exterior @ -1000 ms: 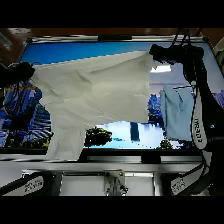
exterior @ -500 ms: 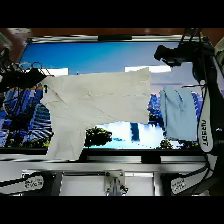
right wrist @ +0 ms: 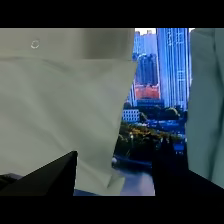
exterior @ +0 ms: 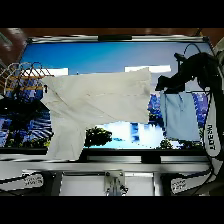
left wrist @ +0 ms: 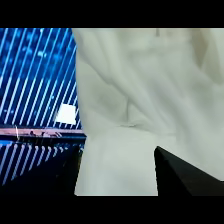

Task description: Fold the shirts.

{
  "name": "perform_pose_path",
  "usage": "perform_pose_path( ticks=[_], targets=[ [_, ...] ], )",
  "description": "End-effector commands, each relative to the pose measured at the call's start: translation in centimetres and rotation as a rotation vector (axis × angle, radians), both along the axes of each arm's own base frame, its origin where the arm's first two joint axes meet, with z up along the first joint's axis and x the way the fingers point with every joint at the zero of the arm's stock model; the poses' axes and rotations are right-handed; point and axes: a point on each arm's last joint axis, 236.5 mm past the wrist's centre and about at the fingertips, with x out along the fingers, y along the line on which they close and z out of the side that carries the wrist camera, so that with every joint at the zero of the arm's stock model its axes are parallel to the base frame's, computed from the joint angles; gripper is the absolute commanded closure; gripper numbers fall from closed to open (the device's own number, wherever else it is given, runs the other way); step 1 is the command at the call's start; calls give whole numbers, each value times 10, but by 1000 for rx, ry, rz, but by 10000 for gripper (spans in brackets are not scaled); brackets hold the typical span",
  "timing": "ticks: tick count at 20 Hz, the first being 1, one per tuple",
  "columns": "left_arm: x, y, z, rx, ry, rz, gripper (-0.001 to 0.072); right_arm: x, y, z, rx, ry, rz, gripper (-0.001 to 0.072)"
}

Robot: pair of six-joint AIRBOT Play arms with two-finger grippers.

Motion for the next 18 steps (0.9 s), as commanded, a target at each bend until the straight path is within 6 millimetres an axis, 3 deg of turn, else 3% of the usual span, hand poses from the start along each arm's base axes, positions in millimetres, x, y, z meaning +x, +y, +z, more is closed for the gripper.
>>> perform_pose_path(
  ticks=[1, 5, 7, 9, 10, 11, 14, 16, 18],
  targets=[
    [-14, -9, -35, -44, 44, -12, 192, -6, 15, -14, 74, 22, -12, 140],
    [-6, -19, -54, -77, 35, -44, 196, -6, 15, -14, 78, 24, -12, 140],
    [2, -24, -60, -85, 24, -30, 277, -8, 16, -14, 80, 34, -14, 140],
    [5, -29, -61, -93, 17, -30, 549, -19, 10, -19, 52, 79, 3, 139],
    [6, -31, -60, -94, 16, -35, 647, -34, 2, -27, 15, 138, 18, 139],
    [5, -32, -58, -99, 18, -41, 677, -54, -3, -36, 4, 215, 32, 138],
    [2, -37, -48, -104, -3, -123, 678, -106, 11, -63, 80, 398, 62, 138],
    [-1, -40, -43, -115, 1, -146, 678, -113, 25, -80, 110, 399, 77, 138],
    [-2, -41, -39, -117, -3, -151, 677, -101, 32, -98, 88, 333, 57, 138]
  ],
)
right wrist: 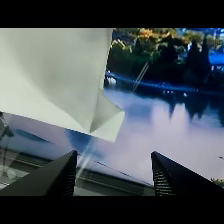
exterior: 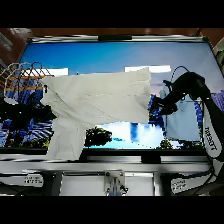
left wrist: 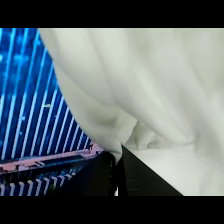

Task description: Fold the shirts.

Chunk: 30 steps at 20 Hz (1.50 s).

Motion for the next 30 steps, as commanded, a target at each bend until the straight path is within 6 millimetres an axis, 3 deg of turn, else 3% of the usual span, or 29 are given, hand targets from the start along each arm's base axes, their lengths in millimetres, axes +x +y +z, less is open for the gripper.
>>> perform_pose_path(
  ticks=[1, 6, 7, 8, 9, 11, 16, 21, 25, 27, 28, 30],
  targets=[
    [-2, -6, 11, -20, -13, -27, 678, 6, 17, -26, 4, -63, -9, 138],
    [-5, -11, 25, -20, -46, -79, 677, 54, 30, -30, -42, -307, 51, 141],
    [-8, -13, 26, -27, -40, -92, 677, 54, 34, -30, -37, -313, 60, 242],
    [-10, -14, 26, -32, -35, -95, 677, 53, 37, -29, -38, -314, 70, 558],
    [-10, -14, 26, -34, -32, -97, 678, 55, 38, -27, -35, -322, 70, 645],
    [-11, -15, 27, -37, -30, -100, 677, 66, 36, -13, -43, -393, 77, 650],
    [-10, -14, 36, -24, -59, -107, 678, 136, 29, 41, -67, -692, -38, 650],
    [-6, -12, 46, -6, -94, -102, 678, 170, 28, 63, -76, -849, -116, 650],
    [8, -16, 69, -15, -185, -78, 678, 191, 26, 73, -88, -945, -163, 650],
    [11, -18, 76, -20, -208, -69, 678, 198, 28, 71, -88, -966, -187, 649],
    [11, -18, 76, -20, -209, -70, 678, 199, 30, 65, -80, -952, -205, 615],
    [11, -18, 76, -20, -208, -69, 678, 189, 33, 50, -66, -875, -216, 137]
  ],
)
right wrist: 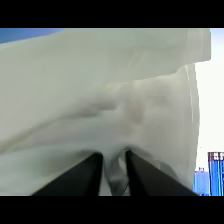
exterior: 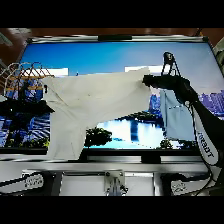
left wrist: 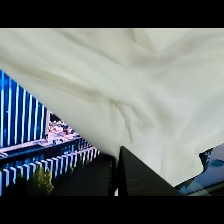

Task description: Fold the shirts.

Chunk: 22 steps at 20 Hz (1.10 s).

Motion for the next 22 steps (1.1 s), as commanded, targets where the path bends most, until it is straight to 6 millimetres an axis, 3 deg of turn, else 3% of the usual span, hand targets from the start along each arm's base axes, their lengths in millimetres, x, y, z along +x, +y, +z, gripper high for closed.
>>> perform_pose_path(
  ticks=[1, 3, 5, 7, 9, 11, 16, 21, 22],
  targets=[
    [3, -1, 6, -5, -20, 7, 677, -11, 1, -15, 2, 76, 2, 122],
    [3, -1, 6, -5, -20, 7, 677, -42, -22, -23, -77, 203, 43, 122],
    [3, -1, 6, -5, -21, 7, 677, -77, -54, -27, -35, 364, 17, 122],
    [3, -1, 6, -5, -21, 8, 678, -111, -64, -31, 124, 531, -16, 122],
    [4, -1, 5, -4, -22, 9, 677, -129, -67, -45, 206, 637, -54, 122],
    [4, -1, 5, -5, -20, 11, 678, -129, -57, -65, 242, 684, -88, 122],
    [3, -1, 6, -6, -19, 9, 677, -111, -7, -102, 343, 716, -133, 122],
    [4, -1, 5, -6, -20, 11, 677, -107, -4, -109, 366, 726, -194, 124],
    [4, -1, 5, -5, -20, 11, 677, -108, -2, -109, 369, 735, -199, 166]
  ],
)
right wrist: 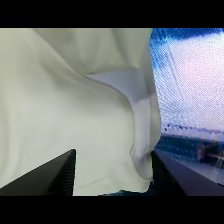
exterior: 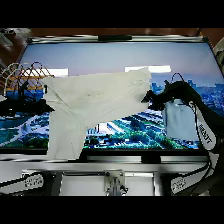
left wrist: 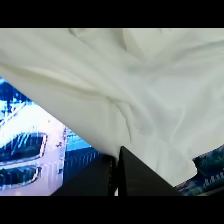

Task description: Fold the shirts.

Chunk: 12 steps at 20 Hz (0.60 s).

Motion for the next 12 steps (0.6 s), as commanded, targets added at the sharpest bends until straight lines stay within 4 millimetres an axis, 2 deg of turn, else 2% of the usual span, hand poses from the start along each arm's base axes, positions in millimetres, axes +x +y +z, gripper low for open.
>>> perform_pose_path(
  ticks=[1, 2, 3, 5, 7, 8, 9, 10, 11, 12],
  targets=[
    [0, 0, 0, 1, -1, 1, 677, -2, 7, -6, 11, 38, -38, 237],
    [0, 0, 0, 1, -1, 1, 677, -8, 12, -6, 20, 58, -18, 293],
    [0, 0, 0, 1, -1, 1, 677, -15, 16, -5, 28, 74, 12, 379],
    [0, 0, 0, 1, -2, 1, 677, -30, 23, -1, 48, 102, 86, 629],
    [1, 1, 2, 2, -5, 1, 678, -33, 24, 11, 46, 54, 164, 649],
    [4, 2, 6, 5, -16, 0, 678, -29, 24, 24, 36, -3, 198, 649],
    [10, 3, 19, 9, -43, -8, 678, -23, 23, 41, 23, -71, 229, 650],
    [20, 3, 40, 9, -96, -9, 679, -15, 22, 65, 7, -155, 257, 650],
    [34, 3, 74, 14, -187, -3, 679, -7, 22, 94, -12, -248, 280, 650],
    [48, 2, 118, 13, -300, 4, 679, 4, 21, 133, -41, -373, 318, 650]
  ],
)
